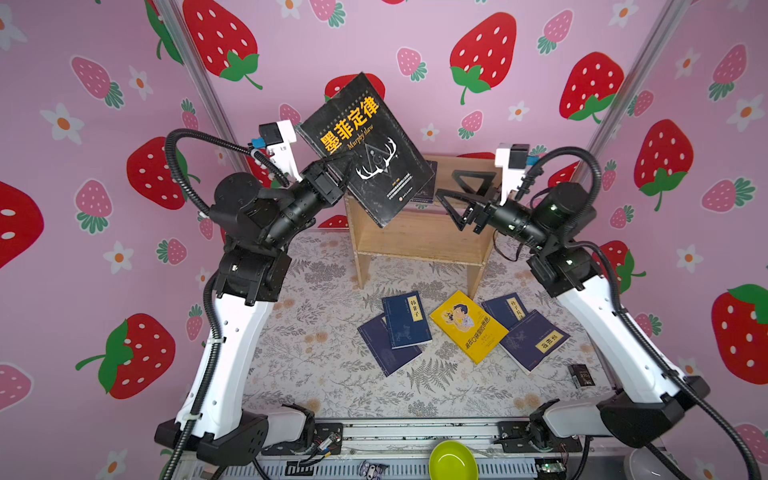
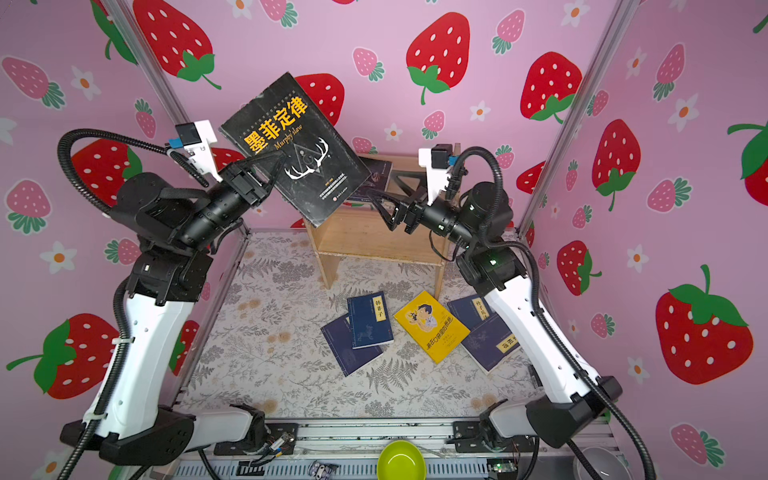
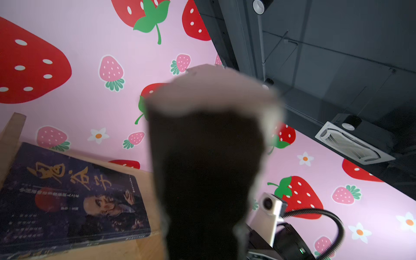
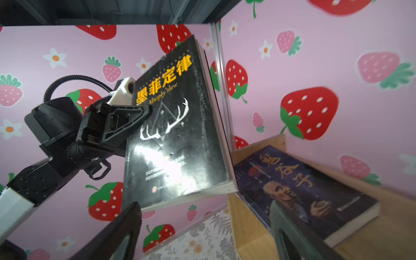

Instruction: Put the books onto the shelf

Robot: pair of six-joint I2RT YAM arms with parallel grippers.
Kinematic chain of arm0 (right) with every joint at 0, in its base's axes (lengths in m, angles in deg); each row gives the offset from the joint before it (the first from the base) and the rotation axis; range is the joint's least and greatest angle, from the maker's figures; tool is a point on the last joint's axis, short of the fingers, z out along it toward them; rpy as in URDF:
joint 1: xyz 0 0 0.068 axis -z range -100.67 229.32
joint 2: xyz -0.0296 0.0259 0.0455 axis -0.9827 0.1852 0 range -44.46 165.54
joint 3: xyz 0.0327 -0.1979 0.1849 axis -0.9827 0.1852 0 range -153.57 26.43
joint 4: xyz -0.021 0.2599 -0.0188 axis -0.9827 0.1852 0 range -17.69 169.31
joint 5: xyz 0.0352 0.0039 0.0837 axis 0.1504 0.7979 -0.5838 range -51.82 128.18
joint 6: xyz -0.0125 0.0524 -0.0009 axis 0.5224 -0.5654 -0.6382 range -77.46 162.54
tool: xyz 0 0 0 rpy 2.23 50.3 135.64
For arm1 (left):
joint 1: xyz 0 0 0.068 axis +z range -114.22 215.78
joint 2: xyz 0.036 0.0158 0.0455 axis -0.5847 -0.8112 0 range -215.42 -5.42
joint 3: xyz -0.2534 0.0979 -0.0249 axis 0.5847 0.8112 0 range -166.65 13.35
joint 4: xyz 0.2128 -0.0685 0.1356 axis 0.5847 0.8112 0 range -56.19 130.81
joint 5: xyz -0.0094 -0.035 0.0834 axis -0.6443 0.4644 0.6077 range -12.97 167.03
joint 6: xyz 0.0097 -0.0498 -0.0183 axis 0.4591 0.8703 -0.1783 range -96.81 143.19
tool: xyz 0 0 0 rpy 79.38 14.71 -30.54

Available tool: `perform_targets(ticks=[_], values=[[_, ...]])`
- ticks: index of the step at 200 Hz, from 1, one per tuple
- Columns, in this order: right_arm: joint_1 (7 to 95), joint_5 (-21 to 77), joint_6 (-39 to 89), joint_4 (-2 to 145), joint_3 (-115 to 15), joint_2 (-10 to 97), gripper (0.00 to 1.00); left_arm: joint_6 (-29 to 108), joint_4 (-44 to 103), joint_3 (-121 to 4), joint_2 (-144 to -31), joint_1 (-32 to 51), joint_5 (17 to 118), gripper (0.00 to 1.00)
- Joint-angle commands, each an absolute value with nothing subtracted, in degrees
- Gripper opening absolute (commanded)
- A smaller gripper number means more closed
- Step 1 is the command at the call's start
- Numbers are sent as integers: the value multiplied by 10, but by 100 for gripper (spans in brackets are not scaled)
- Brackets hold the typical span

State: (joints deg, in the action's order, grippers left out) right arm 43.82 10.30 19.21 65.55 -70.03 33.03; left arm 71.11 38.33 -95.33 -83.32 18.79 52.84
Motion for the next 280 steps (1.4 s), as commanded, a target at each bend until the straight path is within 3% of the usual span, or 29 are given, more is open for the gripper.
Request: perform_targets(ticks=[1, 31, 100, 280], values=[[435, 236, 277, 614, -677, 296, 90, 724, 323, -1020, -882, 149, 661, 0], [435, 265, 288, 586, -685, 322, 87, 730, 293, -1044, -946, 90, 809, 0], [435, 352, 245, 544, -696, 404, 83, 782, 285, -1078, -1044, 52, 923, 0], [422, 384, 163, 622, -769, 523, 78, 847, 307, -997, -1026, 46, 941, 2]])
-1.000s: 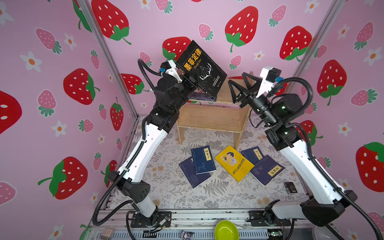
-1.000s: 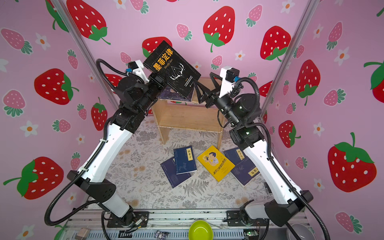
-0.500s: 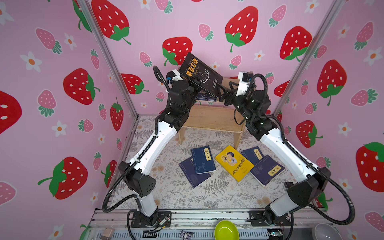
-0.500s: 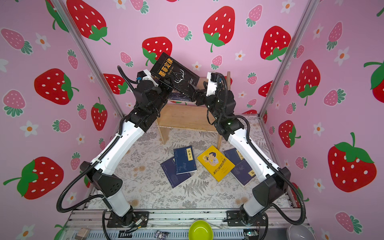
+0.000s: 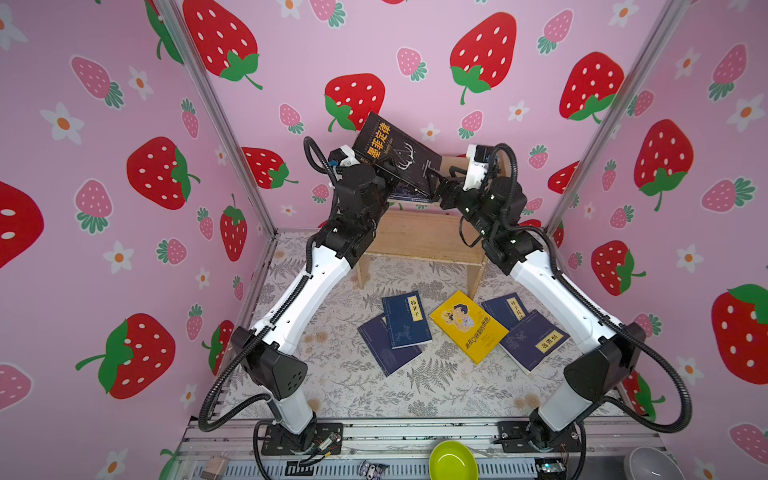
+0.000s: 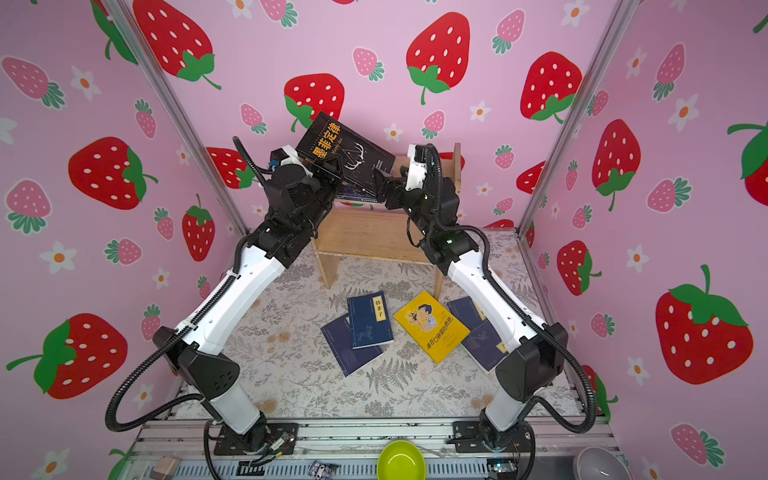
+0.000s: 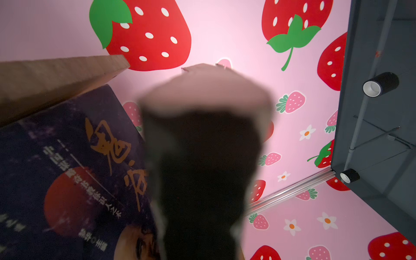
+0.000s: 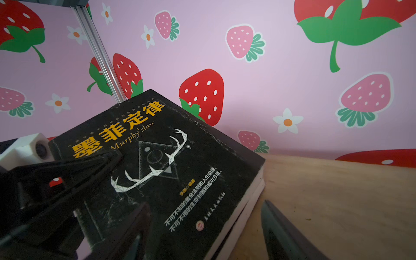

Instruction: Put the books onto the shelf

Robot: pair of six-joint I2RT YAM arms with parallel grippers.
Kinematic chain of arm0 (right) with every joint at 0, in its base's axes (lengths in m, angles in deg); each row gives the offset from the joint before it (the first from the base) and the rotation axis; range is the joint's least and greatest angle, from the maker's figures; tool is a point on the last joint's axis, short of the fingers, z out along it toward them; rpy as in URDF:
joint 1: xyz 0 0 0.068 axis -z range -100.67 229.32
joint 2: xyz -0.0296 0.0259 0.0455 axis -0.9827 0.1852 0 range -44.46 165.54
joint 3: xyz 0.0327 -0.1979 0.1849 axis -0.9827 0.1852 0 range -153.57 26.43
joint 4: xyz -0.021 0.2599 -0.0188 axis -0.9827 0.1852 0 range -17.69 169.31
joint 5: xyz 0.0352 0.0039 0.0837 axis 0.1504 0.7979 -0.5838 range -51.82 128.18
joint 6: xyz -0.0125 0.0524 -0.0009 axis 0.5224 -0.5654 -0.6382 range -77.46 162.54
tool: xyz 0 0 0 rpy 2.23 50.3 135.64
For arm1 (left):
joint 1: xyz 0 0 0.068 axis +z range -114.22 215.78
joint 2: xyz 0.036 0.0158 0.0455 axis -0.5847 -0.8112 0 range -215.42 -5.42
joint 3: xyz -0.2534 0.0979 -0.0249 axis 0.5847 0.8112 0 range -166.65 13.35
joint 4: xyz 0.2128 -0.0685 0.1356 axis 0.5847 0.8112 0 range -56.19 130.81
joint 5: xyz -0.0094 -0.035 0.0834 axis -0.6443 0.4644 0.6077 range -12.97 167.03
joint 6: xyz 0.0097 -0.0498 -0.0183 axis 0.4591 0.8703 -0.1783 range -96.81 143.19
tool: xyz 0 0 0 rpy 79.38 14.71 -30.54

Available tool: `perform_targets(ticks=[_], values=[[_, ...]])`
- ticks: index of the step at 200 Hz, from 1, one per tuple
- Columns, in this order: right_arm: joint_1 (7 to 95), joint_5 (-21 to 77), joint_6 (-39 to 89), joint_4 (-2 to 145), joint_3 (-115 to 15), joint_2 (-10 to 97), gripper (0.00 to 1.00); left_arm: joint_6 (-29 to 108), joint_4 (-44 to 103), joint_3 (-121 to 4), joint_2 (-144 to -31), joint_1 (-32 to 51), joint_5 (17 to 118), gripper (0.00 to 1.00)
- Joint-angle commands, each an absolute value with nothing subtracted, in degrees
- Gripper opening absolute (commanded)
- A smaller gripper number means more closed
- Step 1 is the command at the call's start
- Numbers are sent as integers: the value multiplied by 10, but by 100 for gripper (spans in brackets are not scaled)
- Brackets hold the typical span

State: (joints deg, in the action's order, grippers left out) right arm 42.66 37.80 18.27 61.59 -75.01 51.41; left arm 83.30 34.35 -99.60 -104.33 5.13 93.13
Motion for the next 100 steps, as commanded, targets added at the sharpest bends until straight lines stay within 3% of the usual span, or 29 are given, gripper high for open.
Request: perform_targets(ticks=[1, 35, 39, 70, 100], values=[[422, 384, 163, 622, -769, 524, 78, 847, 307, -997, -1025, 46, 942, 2], [419, 391, 153, 622, -770, 528, 78, 848, 306, -992, -1029, 41, 945, 4], [419, 391, 153, 621, -770, 530, 78, 846, 305, -991, -1028, 40, 947, 10], [416, 402, 155, 624, -773, 535, 78, 838, 314, -985, -1023, 34, 955, 21], [416, 430, 181, 648, -788, 552, 77, 839, 321, -971, -1014, 33, 954, 38]])
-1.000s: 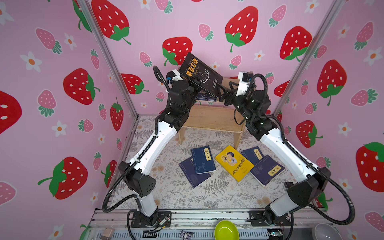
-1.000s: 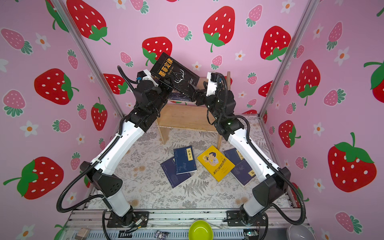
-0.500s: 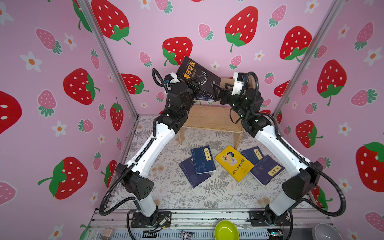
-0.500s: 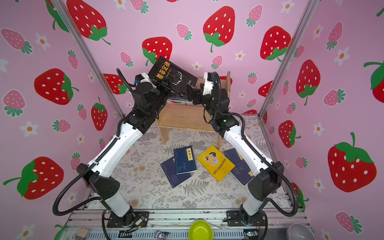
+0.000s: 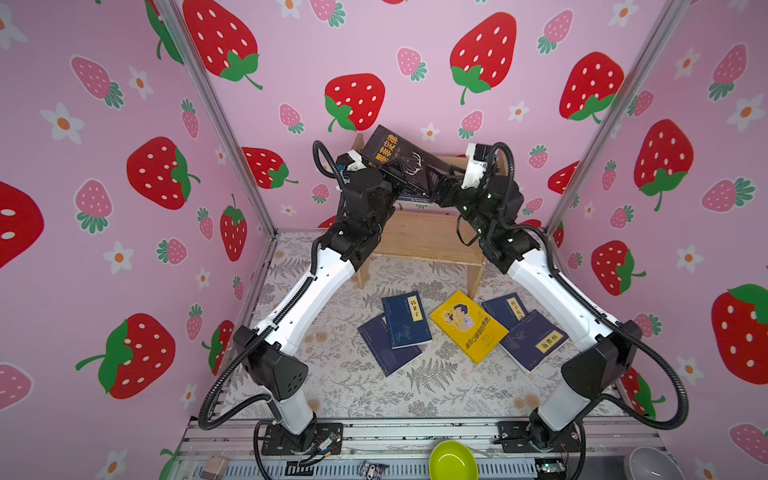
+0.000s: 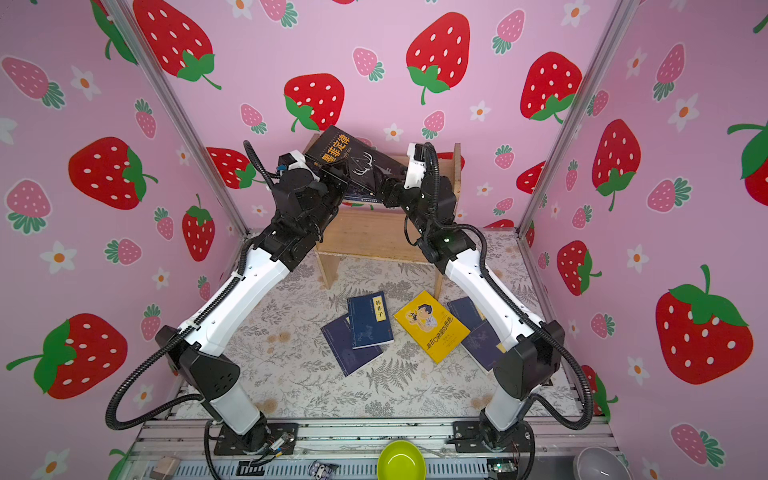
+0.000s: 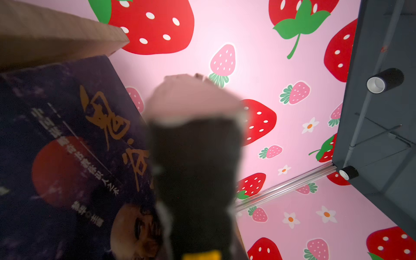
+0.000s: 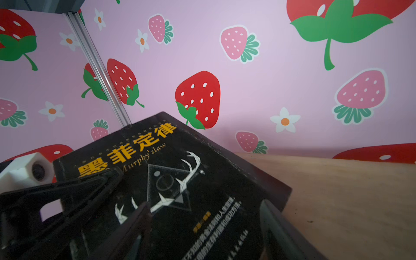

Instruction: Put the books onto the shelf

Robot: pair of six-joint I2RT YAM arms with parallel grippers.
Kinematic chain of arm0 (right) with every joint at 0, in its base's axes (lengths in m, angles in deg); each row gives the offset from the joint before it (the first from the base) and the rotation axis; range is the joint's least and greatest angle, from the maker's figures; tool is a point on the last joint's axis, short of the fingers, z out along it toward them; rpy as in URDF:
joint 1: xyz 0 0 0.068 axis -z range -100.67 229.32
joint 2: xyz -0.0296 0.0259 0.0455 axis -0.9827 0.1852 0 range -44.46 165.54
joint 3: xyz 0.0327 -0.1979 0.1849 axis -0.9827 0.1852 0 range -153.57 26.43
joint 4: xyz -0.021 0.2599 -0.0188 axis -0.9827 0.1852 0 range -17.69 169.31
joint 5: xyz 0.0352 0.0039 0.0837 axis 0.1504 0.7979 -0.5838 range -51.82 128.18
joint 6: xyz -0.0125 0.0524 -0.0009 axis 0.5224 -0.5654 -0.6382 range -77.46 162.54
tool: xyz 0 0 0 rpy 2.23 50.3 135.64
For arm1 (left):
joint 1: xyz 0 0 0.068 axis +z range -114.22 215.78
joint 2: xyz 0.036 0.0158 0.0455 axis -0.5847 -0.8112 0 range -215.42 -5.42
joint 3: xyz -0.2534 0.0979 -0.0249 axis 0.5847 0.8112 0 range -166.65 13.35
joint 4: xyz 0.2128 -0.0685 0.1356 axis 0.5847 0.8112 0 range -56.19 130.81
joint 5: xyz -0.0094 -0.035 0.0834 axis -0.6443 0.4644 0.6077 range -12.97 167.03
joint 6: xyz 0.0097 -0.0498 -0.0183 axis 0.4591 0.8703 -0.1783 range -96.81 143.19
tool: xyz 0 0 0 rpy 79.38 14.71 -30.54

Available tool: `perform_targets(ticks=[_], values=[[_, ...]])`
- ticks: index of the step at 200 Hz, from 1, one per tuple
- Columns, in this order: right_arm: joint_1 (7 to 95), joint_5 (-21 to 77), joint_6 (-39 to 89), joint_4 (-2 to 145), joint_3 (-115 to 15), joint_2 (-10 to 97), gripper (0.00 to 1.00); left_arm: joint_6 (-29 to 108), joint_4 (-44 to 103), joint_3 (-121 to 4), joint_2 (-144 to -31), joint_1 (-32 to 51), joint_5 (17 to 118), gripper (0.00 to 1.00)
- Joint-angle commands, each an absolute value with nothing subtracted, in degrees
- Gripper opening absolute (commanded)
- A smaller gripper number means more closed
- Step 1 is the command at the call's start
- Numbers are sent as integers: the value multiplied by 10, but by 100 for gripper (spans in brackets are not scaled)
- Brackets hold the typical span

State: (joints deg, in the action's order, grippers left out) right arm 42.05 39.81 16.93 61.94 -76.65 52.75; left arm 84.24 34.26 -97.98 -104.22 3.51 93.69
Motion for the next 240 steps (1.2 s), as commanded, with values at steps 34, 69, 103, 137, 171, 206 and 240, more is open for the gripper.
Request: perform_targets(ticks=[34, 69, 103, 137, 171, 206, 240], values=[[415, 451, 196, 672, -805, 577, 77, 836, 315, -931, -988, 33, 976, 48], [415, 444, 202, 669, -813, 588, 77, 815, 326, -905, -956, 33, 997, 62], [416, 447, 243, 659, -814, 577, 78, 773, 322, -835, -886, 35, 1033, 70], [419, 432, 294, 634, -817, 553, 84, 729, 298, -751, -798, 37, 1062, 72], [421, 448, 298, 649, -811, 506, 89, 632, 307, -725, -748, 45, 1058, 79], [425, 471, 254, 682, -787, 454, 93, 572, 397, -768, -753, 75, 986, 83], [434, 379, 216, 796, -829, 442, 95, 547, 387, -739, -746, 80, 956, 84]])
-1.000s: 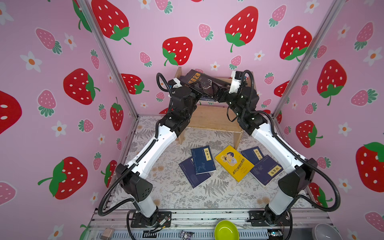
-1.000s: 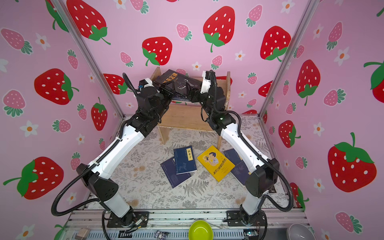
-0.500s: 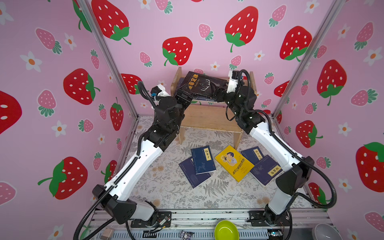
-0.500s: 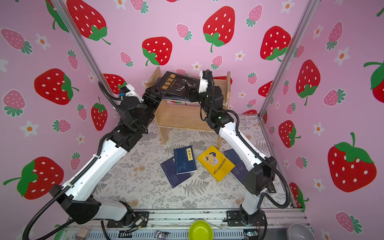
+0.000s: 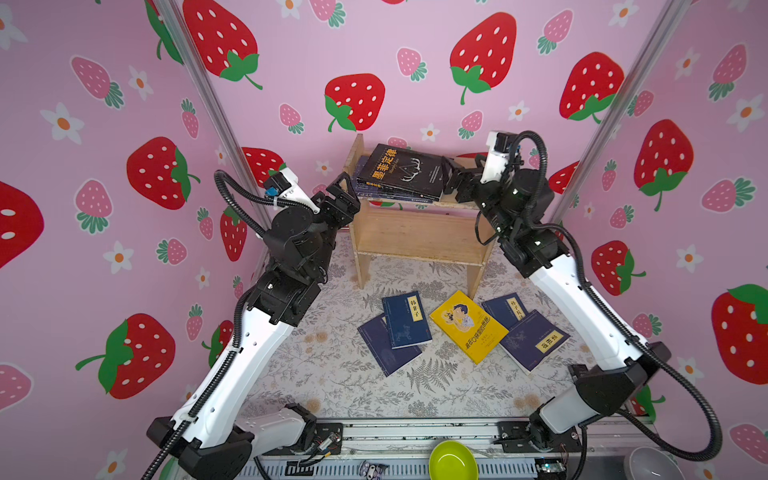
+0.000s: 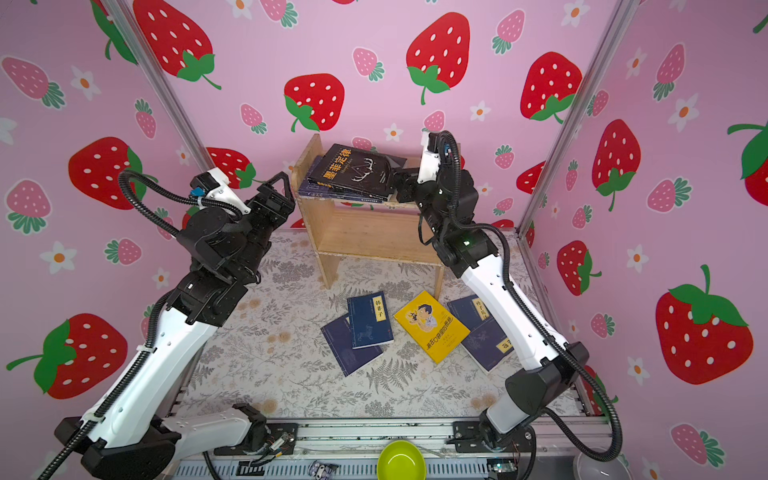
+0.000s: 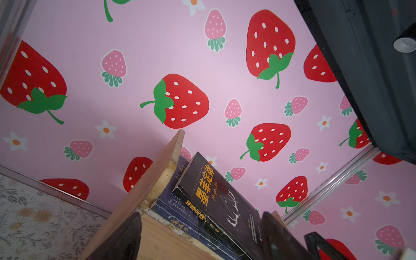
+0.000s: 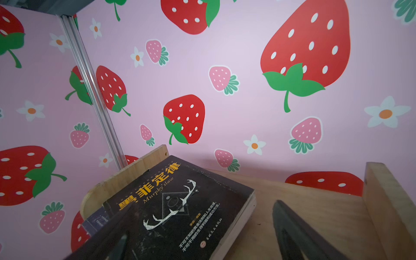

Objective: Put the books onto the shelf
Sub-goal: 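Lower the black book onto the purple book and open the left gripper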

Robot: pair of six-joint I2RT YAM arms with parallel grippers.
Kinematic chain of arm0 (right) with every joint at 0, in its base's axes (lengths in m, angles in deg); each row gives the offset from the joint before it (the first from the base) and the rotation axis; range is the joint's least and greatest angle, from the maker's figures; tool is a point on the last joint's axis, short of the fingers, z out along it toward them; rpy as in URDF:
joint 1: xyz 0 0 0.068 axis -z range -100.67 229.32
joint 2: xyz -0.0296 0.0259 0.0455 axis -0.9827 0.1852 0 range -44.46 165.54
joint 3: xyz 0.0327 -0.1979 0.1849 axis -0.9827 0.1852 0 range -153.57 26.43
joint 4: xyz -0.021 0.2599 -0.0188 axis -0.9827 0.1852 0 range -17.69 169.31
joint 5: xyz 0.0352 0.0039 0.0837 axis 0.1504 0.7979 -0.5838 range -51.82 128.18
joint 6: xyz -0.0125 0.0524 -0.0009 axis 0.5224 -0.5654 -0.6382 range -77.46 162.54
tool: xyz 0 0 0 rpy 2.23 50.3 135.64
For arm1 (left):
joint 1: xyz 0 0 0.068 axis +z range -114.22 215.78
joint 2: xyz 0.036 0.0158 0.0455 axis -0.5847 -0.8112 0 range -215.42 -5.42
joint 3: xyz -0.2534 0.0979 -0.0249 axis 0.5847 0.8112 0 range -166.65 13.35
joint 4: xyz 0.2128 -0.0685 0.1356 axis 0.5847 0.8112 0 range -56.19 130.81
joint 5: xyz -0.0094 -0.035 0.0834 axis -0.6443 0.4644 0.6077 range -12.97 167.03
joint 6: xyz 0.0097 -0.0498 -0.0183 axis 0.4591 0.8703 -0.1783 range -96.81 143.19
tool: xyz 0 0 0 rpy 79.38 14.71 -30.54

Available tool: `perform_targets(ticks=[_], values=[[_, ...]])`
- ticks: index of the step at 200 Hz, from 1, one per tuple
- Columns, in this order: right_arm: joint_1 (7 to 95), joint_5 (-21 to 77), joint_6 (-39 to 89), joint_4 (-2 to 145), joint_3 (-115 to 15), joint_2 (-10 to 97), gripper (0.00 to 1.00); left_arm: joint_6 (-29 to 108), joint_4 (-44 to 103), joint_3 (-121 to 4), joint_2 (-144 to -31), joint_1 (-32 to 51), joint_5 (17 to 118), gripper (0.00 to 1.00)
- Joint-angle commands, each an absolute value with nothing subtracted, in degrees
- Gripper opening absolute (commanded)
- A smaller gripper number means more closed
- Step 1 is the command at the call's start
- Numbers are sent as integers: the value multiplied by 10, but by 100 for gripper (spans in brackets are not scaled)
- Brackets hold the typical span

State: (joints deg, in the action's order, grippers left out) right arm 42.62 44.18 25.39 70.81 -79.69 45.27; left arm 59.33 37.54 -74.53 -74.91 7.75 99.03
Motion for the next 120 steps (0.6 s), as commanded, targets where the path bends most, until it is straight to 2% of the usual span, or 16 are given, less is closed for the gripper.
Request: perform_targets(ticks=[1, 17, 42, 55, 80, 120], values=[[434, 379, 216, 796, -829, 442, 95, 546, 386, -739, -746, 80, 955, 84], [446, 324, 179, 835, -834, 432, 95, 523, 374, -731, -747, 81, 932, 87], [483, 235, 81, 853, -816, 414, 95, 458, 356, -726, -749, 86, 832, 90], [506, 185, 33, 860, -817, 413, 92, 433, 356, -719, -744, 86, 801, 91], [528, 156, -11, 886, -836, 424, 87, 415, 344, -686, -723, 89, 799, 96], [530, 130, -55, 904, -889, 477, 81, 410, 338, -648, -686, 101, 809, 97]])
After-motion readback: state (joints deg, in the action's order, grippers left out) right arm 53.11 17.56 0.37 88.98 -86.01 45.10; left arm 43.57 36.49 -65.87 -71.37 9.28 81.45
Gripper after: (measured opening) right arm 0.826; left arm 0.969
